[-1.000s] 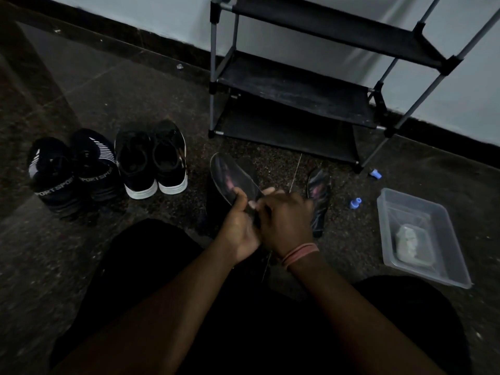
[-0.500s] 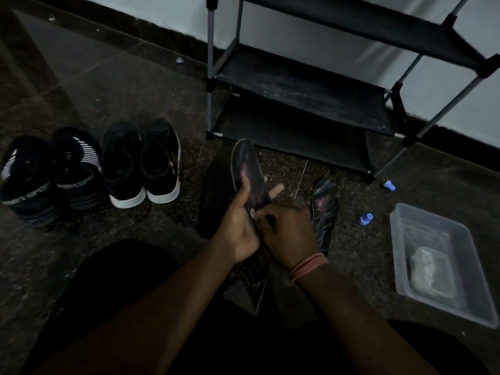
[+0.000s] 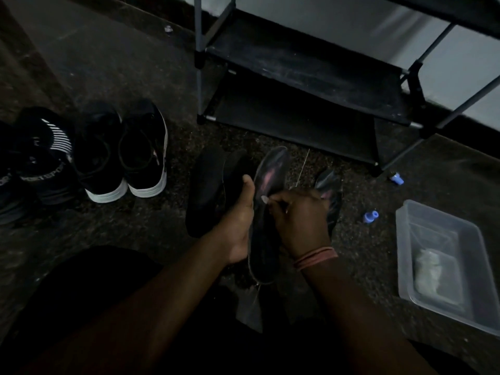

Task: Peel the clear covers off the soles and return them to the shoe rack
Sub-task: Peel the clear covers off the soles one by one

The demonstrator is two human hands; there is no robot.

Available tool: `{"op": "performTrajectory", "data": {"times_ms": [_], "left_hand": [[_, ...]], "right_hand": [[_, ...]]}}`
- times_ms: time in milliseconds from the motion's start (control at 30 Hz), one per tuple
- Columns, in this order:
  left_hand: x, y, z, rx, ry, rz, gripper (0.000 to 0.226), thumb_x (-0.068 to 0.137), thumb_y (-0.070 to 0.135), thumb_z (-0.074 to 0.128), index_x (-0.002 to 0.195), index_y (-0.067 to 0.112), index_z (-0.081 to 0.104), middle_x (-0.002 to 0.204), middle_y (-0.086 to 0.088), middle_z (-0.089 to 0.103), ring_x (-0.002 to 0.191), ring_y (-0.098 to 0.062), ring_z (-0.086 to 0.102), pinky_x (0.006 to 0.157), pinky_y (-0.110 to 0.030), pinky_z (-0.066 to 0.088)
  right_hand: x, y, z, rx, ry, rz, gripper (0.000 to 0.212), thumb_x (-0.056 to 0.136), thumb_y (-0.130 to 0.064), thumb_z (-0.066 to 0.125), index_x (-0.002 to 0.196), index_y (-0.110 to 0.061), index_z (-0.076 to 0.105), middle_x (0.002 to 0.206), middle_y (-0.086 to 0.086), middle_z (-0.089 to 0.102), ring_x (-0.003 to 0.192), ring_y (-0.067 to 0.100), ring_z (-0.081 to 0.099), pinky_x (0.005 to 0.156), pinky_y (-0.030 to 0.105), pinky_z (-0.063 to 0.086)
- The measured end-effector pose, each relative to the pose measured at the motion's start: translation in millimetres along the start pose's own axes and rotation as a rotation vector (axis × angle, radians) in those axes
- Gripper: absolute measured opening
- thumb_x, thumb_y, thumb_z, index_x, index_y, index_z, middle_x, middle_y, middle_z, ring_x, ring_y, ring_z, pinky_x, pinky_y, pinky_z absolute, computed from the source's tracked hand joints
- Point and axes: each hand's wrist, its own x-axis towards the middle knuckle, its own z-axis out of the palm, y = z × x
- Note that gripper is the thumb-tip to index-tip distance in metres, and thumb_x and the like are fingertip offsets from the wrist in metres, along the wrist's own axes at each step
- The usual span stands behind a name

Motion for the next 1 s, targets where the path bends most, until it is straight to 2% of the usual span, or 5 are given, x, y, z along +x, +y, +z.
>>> {"op": "performTrajectory", "data": {"times_ms": [233, 433, 567, 833, 1000], "left_hand": [[10.2, 9.2, -10.9, -0.071, 0.041, 0.009, 0.095, 0.085, 0.088, 0.031, 0.137, 0.016, 0.064, 0.134, -0.016, 0.066, 0.126, -0.030, 0.063, 0.112, -0.045, 0.043], [12.3, -1.8, 0.0, -0.020, 0.042, -0.030, 0.094, 0.081, 0.092, 0.032, 0.140, 0.026, 0.061, 0.142, -0.011, 0.062, 0.134, -0.029, 0.056, 0.119, -0.050, 0.035], [10.0, 3.7, 0.2, -0.100, 0.130, 0.018, 0.091, 0.090, 0.084, 0.023, 0.118, 0.016, 0.077, 0.124, -0.013, 0.072, 0.115, -0.025, 0.070, 0.103, -0.039, 0.050], [8.2, -5.9, 11.5, -0.056, 0.121, 0.100, 0.062, 0.101, 0.059, 0.040, 0.134, 0.013, 0.064, 0.129, -0.013, 0.070, 0.120, -0.024, 0.067, 0.099, -0.037, 0.054], [13.7, 3.5, -4.6, -0.241, 0.161, 0.145, 0.075, 0.099, 0.064, 0.037, 0.139, 0.004, 0.059, 0.134, -0.018, 0.065, 0.122, -0.027, 0.064, 0.101, -0.038, 0.050]], "right_hand": [[-5.5, -15.7, 6.2, 0.301, -0.173, -0.105, 0.016, 0.083, -0.035, 0.057, 0.086, -0.032, 0.072, 0.087, -0.017, 0.071, 0.087, 0.014, 0.066, 0.084, 0.046, 0.050], [9.4, 1.1, -10.4, -0.069, 0.010, 0.044, 0.015, 0.087, -0.038, 0.058, 0.086, -0.031, 0.071, 0.089, -0.012, 0.071, 0.094, 0.022, 0.058, 0.083, 0.041, 0.034], [-5.7, -32.1, -4.1, 0.061, -0.125, -0.033, 0.023, 0.083, -0.037, 0.050, 0.083, -0.030, 0.072, 0.087, -0.012, 0.071, 0.093, 0.019, 0.060, 0.084, 0.046, 0.041], [8.0, -11.7, -14.1, -0.184, 0.007, 0.141, 0.021, 0.087, -0.040, 0.055, 0.079, -0.029, 0.070, 0.082, -0.007, 0.070, 0.089, 0.025, 0.057, 0.078, 0.040, 0.034], [-4.6, -42.8, 1.2, 0.179, -0.134, -0.035, 0.015, 0.078, -0.030, 0.056, 0.075, -0.024, 0.070, 0.077, -0.006, 0.070, 0.080, 0.020, 0.062, 0.079, 0.041, 0.048]]}}
